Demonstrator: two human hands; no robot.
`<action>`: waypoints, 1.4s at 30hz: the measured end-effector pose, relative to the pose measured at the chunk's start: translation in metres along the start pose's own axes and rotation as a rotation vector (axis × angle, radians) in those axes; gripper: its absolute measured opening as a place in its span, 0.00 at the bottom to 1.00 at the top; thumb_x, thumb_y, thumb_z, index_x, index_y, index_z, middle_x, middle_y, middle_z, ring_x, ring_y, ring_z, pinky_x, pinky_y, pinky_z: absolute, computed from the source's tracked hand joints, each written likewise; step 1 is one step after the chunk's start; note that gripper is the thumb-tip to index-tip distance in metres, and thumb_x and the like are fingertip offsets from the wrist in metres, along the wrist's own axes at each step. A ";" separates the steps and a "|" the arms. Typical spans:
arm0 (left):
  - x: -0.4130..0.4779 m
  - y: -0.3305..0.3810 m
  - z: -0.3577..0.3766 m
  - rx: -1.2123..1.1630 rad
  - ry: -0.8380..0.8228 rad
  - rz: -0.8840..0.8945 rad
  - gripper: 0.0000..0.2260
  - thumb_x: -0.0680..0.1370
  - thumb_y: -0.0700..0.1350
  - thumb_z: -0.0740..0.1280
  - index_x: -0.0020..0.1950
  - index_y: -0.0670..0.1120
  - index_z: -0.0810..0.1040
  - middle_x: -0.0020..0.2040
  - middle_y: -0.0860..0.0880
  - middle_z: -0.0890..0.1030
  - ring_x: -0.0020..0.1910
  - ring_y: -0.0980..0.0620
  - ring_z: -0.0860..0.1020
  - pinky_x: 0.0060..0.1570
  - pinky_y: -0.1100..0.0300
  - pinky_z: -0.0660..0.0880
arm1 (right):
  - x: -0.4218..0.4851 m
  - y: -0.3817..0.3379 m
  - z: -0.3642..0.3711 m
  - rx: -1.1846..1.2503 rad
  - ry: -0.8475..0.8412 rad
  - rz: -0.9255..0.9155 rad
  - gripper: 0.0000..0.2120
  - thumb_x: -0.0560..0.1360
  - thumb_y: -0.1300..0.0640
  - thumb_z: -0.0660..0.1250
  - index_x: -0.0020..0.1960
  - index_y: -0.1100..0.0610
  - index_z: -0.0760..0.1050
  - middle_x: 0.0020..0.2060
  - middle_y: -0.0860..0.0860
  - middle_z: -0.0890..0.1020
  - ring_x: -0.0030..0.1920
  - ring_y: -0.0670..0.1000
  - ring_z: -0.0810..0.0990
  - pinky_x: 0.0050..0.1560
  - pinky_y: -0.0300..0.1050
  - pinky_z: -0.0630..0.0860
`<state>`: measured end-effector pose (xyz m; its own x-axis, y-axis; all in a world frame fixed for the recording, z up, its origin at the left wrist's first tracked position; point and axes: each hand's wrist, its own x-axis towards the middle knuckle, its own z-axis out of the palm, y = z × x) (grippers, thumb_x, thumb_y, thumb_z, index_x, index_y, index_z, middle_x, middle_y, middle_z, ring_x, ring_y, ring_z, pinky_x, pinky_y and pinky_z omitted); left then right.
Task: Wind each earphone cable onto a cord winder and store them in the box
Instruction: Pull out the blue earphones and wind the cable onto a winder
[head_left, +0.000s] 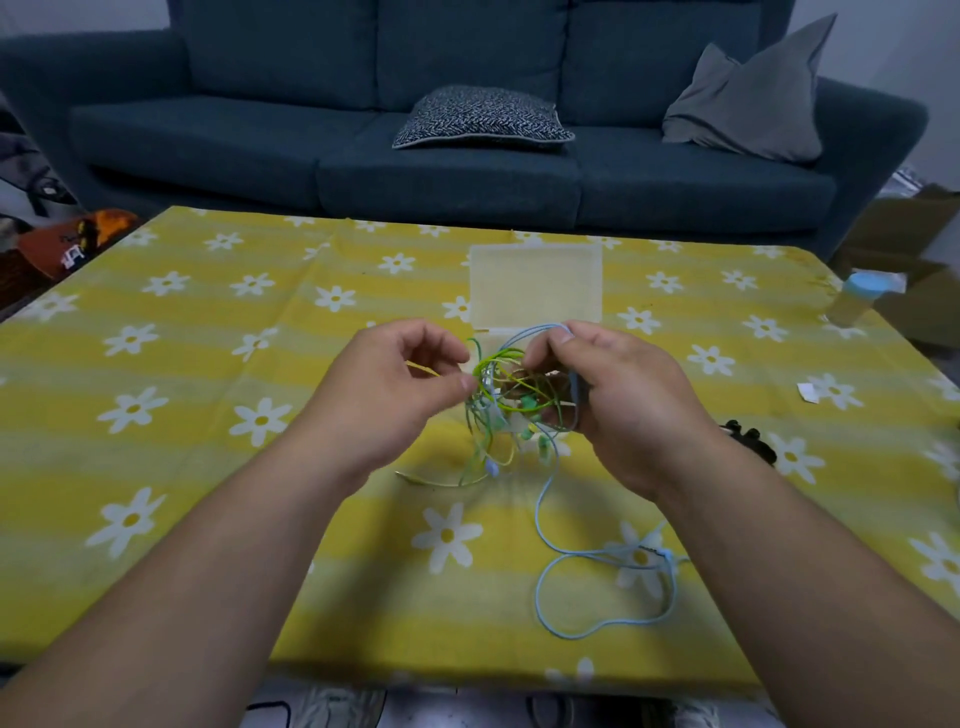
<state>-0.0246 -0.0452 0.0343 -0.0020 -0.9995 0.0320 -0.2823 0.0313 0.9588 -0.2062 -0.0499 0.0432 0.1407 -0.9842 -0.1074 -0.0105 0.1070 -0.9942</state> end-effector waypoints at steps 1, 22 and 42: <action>0.000 -0.002 0.001 0.021 -0.034 -0.004 0.07 0.72 0.37 0.75 0.48 0.46 0.82 0.42 0.48 0.81 0.35 0.55 0.75 0.31 0.71 0.69 | -0.001 0.000 0.000 0.024 -0.030 -0.007 0.18 0.83 0.56 0.57 0.38 0.55 0.78 0.39 0.54 0.83 0.40 0.54 0.81 0.43 0.49 0.75; 0.005 -0.009 -0.008 0.482 0.122 0.186 0.18 0.70 0.27 0.64 0.30 0.49 0.70 0.38 0.49 0.81 0.41 0.48 0.77 0.41 0.58 0.72 | 0.012 -0.005 -0.017 0.222 0.162 0.091 0.16 0.82 0.59 0.59 0.38 0.61 0.77 0.28 0.54 0.73 0.27 0.52 0.71 0.33 0.45 0.71; 0.018 -0.004 -0.029 -1.033 0.253 -0.589 0.16 0.84 0.45 0.55 0.37 0.46 0.71 0.30 0.48 0.79 0.27 0.51 0.82 0.30 0.54 0.82 | 0.010 -0.013 -0.026 0.589 0.068 0.195 0.20 0.79 0.55 0.55 0.28 0.54 0.61 0.31 0.54 0.78 0.29 0.53 0.76 0.31 0.40 0.72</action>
<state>0.0039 -0.0628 0.0389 0.0888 -0.8364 -0.5409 0.7207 -0.3209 0.6145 -0.2299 -0.0652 0.0552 0.1272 -0.9436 -0.3058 0.5212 0.3259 -0.7888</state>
